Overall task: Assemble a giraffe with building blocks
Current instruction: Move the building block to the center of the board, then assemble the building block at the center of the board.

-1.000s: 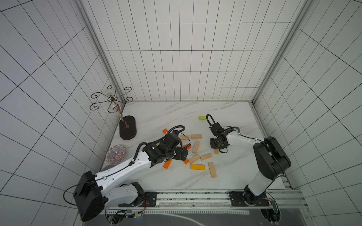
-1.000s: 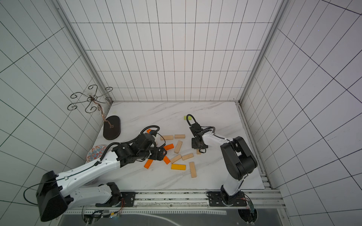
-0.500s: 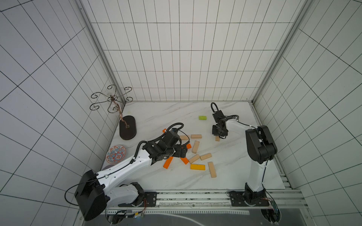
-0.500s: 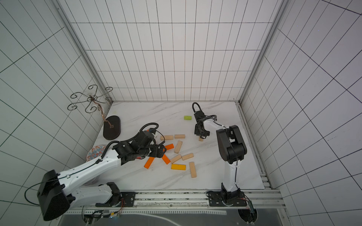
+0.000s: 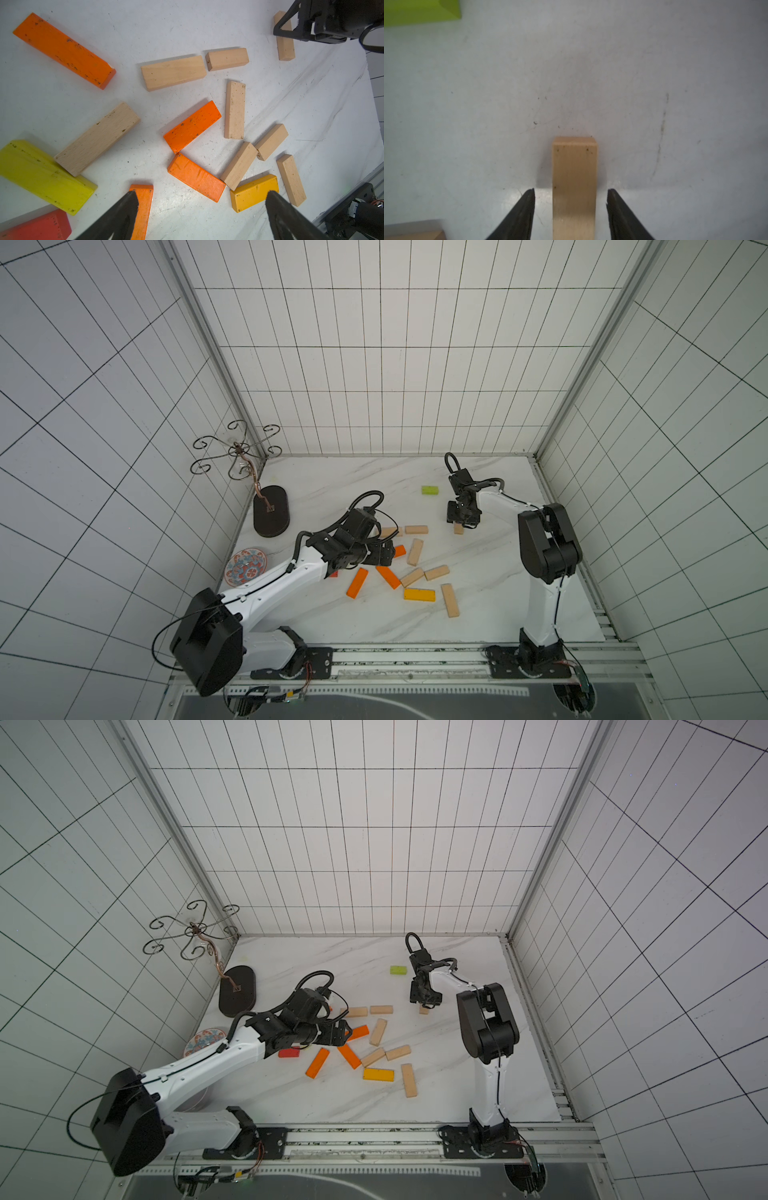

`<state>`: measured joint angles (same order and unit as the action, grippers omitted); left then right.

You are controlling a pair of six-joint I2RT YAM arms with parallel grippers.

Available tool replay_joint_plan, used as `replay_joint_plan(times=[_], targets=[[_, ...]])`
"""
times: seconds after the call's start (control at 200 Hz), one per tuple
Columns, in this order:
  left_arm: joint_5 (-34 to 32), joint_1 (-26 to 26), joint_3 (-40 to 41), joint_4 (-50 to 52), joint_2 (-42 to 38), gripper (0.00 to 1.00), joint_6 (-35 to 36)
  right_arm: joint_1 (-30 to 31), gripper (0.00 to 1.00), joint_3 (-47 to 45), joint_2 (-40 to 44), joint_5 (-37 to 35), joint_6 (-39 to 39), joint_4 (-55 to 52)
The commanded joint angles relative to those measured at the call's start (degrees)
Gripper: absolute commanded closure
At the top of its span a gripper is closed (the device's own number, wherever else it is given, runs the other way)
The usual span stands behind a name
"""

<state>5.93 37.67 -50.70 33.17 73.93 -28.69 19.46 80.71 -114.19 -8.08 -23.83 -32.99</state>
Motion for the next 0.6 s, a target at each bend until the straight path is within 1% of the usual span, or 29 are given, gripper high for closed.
replay_joint_plan(times=[0.0, 0.11, 0.2, 0.355, 0.595], targets=[[1.9, -1.0, -1.9, -2.5, 0.7, 0.04, 1.4, 1.1, 0.47, -4.2, 3.9, 0.2, -0.4, -1.7], [2.6, -1.9, -1.6, -3.1, 1.2, 0.04, 1.9, 1.2, 0.50, -5.4, 4.1, -0.3, -0.4, -1.8], [3.8, -2.3, -1.1, -3.9, 1.6, 0.04, 1.9, 1.2, 0.50, -6.1, 3.7, -1.0, -0.3, -2.1], [3.8, -2.5, -1.1, -4.2, 2.1, 0.04, 2.4, 1.2, 0.51, -7.3, 2.9, -0.7, 0.0, -1.9], [4.1, -2.9, -1.1, -4.8, 2.8, 0.04, 2.9, 1.1, 0.65, -8.3, 1.9, -0.8, 0.9, -1.1]])
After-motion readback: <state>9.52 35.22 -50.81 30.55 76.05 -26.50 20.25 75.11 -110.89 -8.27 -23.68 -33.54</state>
